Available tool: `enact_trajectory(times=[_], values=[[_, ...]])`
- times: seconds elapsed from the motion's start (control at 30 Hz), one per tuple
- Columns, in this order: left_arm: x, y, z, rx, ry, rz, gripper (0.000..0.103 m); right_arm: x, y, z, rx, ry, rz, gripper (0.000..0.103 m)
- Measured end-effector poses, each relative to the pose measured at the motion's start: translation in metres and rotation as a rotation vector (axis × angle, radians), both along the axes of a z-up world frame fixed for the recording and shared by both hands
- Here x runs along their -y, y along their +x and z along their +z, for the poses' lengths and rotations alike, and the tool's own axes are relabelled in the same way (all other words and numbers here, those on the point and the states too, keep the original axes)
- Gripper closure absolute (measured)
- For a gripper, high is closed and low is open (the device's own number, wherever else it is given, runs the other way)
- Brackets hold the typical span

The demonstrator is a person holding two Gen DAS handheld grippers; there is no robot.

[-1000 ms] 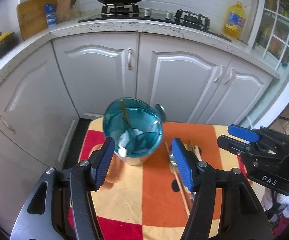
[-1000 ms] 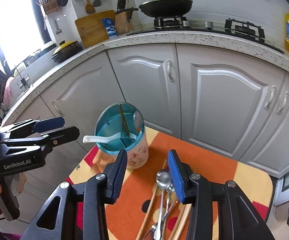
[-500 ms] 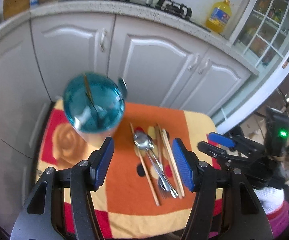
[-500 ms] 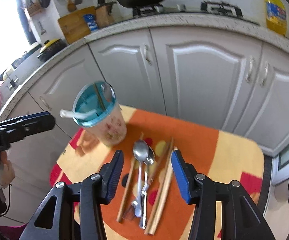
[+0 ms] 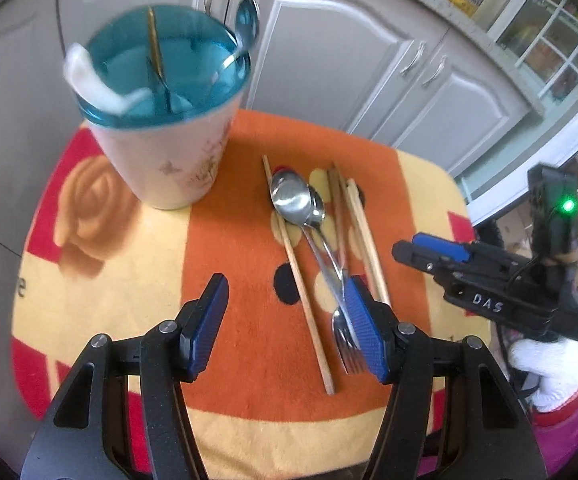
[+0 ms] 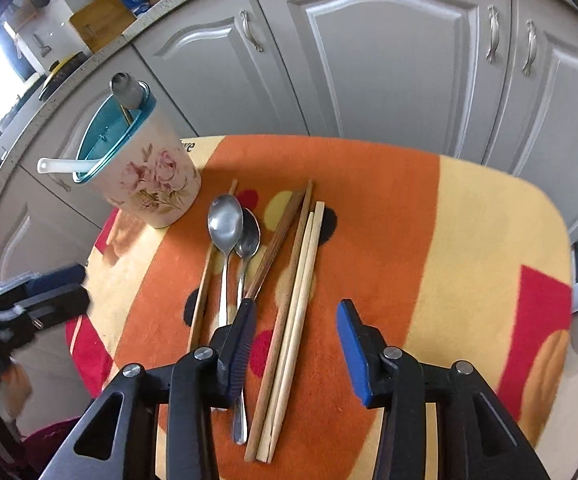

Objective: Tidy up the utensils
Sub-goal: 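Move both grippers back toward the remaining metal spoons and chopsticks, then close the left gripper on a single wooden chopstick and lift it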

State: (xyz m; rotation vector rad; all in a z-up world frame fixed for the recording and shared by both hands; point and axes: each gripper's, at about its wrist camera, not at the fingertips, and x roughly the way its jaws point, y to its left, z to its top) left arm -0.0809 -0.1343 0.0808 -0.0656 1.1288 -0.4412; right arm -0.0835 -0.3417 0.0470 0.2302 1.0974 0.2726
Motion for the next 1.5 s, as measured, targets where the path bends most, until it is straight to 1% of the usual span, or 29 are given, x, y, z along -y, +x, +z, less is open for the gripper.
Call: enact_trajectory(times=[0.07,0.1,0.17,0.2,0.27,0.4,0.53,0.63,0.67,0.73,0.77,0.87,0.9,0.93,0.97,1.0,1.03,1.07,1.1,1.13,1.17,1.2,1.27,1.3,1.33,1.4,1.47,1.5], values=[[0.007,0.004,-0.01,-0.003,0.014,-0.005,0.043,0.002,0.005,-0.005,-0.009,-0.004,-0.001,0.063],[0.009,0.006,-0.014,-0.003,0.022,-0.004,0.043,0.003,0.01,-0.009,-0.017,-0.01,-0.006,0.066],[0.015,0.012,-0.024,-0.001,0.04,0.009,0.043,0.002,0.015,-0.013,-0.028,-0.017,-0.01,0.068],[0.017,0.016,-0.029,-0.007,0.047,0.017,0.043,0.002,0.018,-0.017,-0.038,-0.022,-0.007,0.071],[0.019,0.022,-0.038,-0.021,0.057,0.031,0.043,0.0,0.022,-0.021,-0.051,-0.038,0.002,0.073],[0.024,0.031,-0.05,-0.035,0.079,0.041,0.045,-0.01,0.029,-0.027,-0.061,-0.072,0.03,0.073],[0.03,0.036,-0.061,-0.052,0.119,0.044,0.045,-0.019,0.032,-0.028,-0.056,-0.106,0.053,0.073],[0.032,0.039,-0.067,-0.061,0.141,0.047,0.045,-0.022,0.029,-0.027,-0.038,-0.17,0.071,0.073],[0.033,0.039,-0.067,-0.054,0.144,0.046,0.045,-0.019,0.028,-0.026,-0.038,-0.195,0.061,0.073],[0.033,0.041,-0.067,-0.056,0.146,0.044,0.045,-0.01,0.027,-0.028,-0.056,-0.297,0.029,0.073],[0.033,0.042,-0.067,-0.056,0.145,0.043,0.045,-0.003,0.026,-0.03,-0.072,-0.307,0.014,0.073],[0.037,0.044,-0.068,-0.045,0.162,0.034,0.045,0.012,0.022,-0.024,-0.073,-0.178,-0.023,0.073],[0.039,0.045,-0.068,-0.042,0.164,0.033,0.045,0.012,0.021,-0.019,-0.059,-0.147,-0.026,0.073],[0.04,0.045,-0.068,-0.037,0.167,0.033,0.047,0.009,0.02,-0.013,-0.04,-0.133,-0.016,0.073],[0.04,0.045,-0.068,-0.026,0.178,0.032,0.052,0.006,0.02,-0.009,-0.031,-0.127,-0.006,0.073],[0.041,0.045,-0.068,-0.018,0.18,0.026,0.06,0.0,0.021,-0.005,-0.022,-0.109,0.014,0.073],[0.041,0.046,-0.067,-0.016,0.166,0.016,0.071,-0.005,0.022,-0.003,-0.02,-0.092,0.028,0.073],[0.04,0.046,-0.067,-0.023,0.14,0.002,0.077,-0.009,0.023,-0.001,-0.021,-0.074,0.043,0.073],[0.042,0.048,-0.066,-0.032,0.12,-0.007,0.088,-0.016,0.026,-0.002,-0.027,-0.062,0.058,0.073],[0.041,0.048,-0.066,-0.041,0.1,-0.013,0.092,-0.021,0.029,-0.003,-0.031,-0.059,0.068,0.073],[0.041,0.048,-0.065,-0.036,0.107,-0.013,0.092,-0.023,0.029,-0.004,-0.035,-0.056,0.079,0.073],[0.04,0.046,-0.063,-0.029,0.12,-0.017,0.096,-0.028,0.032,-0.006,-0.041,-0.053,0.093,0.073],[0.035,0.042,-0.061,-0.022,0.126,-0.016,0.097,-0.039,0.033,-0.01,-0.052,-0.048,0.118,0.073],[0.03,0.041,-0.06,-0.019,0.135,-0.007,0.099,-0.045,0.035,-0.013,-0.059,-0.051,0.128,0.073],[0.024,0.041,-0.061,-0.03,0.148,0.004,0.1,-0.049,0.037,-0.016,-0.067,-0.059,0.139,0.073],[0.01,0.038,-0.067,-0.073,0.134,0.018,0.1,-0.054,0.04,-0.021,-0.08,-0.076,0.145,0.078],[0.002,0.033,-0.071,-0.074,0.136,0.018,0.1,-0.058,0.046,-0.029,-0.096,-0.094,0.138,0.08],[-0.002,0.029,-0.071,-0.072,0.138,0.016,0.1,-0.056,0.047,-0.029,-0.09,-0.083,0.133,0.081]])
